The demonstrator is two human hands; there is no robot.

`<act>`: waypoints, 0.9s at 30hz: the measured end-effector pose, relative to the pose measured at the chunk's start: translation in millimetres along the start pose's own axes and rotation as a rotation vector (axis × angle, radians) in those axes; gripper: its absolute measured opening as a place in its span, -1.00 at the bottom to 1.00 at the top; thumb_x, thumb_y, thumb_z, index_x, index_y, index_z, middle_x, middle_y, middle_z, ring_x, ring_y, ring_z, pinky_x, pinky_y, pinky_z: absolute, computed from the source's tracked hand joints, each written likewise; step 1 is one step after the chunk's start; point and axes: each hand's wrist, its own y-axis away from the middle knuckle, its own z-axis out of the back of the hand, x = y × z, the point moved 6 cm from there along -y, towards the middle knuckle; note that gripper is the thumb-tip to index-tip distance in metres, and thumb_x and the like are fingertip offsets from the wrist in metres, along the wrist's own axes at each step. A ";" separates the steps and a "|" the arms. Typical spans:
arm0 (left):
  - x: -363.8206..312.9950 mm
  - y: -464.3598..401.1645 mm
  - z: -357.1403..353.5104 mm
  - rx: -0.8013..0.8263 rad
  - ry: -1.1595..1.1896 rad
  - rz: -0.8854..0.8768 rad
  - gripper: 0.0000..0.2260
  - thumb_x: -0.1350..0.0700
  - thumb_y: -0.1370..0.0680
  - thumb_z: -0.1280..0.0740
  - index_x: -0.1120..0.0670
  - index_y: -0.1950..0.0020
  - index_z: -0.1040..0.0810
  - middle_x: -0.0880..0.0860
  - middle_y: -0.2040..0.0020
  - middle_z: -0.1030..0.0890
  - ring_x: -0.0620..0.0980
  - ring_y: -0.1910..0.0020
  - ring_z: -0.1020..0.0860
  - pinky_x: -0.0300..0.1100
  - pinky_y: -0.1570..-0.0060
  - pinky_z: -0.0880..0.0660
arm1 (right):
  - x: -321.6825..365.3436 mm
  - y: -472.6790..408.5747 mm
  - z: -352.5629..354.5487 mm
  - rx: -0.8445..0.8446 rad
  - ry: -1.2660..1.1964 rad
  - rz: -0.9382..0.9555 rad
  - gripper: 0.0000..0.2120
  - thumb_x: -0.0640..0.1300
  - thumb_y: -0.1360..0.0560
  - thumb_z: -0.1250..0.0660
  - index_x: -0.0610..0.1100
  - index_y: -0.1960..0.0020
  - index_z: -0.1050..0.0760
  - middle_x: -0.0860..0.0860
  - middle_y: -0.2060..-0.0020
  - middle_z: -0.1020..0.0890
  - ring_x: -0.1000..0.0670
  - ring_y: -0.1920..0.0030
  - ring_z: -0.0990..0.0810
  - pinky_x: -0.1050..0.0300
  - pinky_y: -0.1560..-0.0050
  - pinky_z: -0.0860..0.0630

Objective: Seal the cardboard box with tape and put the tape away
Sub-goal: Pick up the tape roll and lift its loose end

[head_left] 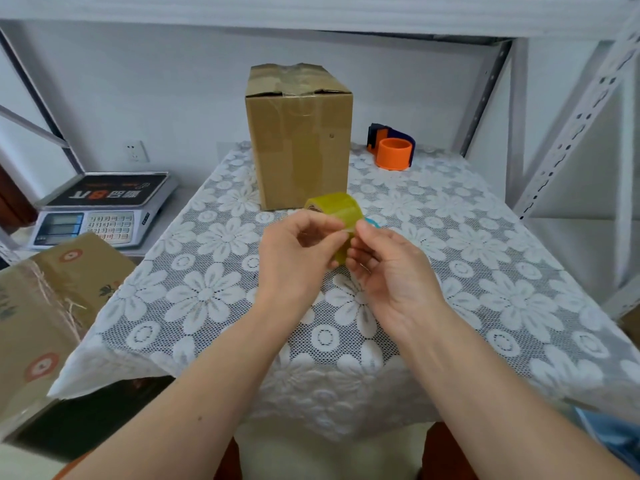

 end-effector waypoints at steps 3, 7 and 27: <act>0.5 1.8 -0.7 0.008 0.049 0.012 -0.95 0.28 -0.40 -0.48 0.16 0.19 -0.65 0.11 0.29 -0.67 0.02 0.34 -0.60 -0.03 0.22 -0.63 | 1.1 0.7 0.5 0.012 0.033 0.013 -0.87 -0.24 -0.43 -0.42 -0.19 0.29 -0.55 -0.06 0.37 -0.61 0.04 0.32 -0.56 0.21 0.19 -0.55; 3.5 1.8 2.2 0.001 0.105 0.041 -0.97 0.27 -0.42 -0.46 0.19 0.16 -0.66 0.13 0.28 -0.68 0.00 0.33 -0.63 -0.16 0.25 -0.64 | 8.7 6.8 -3.0 0.021 0.162 0.037 -0.70 0.02 -0.34 -0.45 -0.24 0.31 -0.58 -0.15 0.34 -0.69 -0.06 0.27 -0.68 0.10 0.10 -0.63; 3.0 3.9 7.7 -0.001 0.078 0.091 -0.92 0.14 -0.46 -0.43 0.11 0.21 -0.63 0.10 0.33 -0.62 -0.05 0.37 -0.58 -0.09 0.22 -0.65 | 33.0 4.3 -2.0 0.058 0.567 0.288 -0.86 -0.31 -0.44 -0.41 -0.09 0.11 -0.62 0.00 0.31 -0.70 0.06 0.28 -0.68 0.22 0.19 -0.60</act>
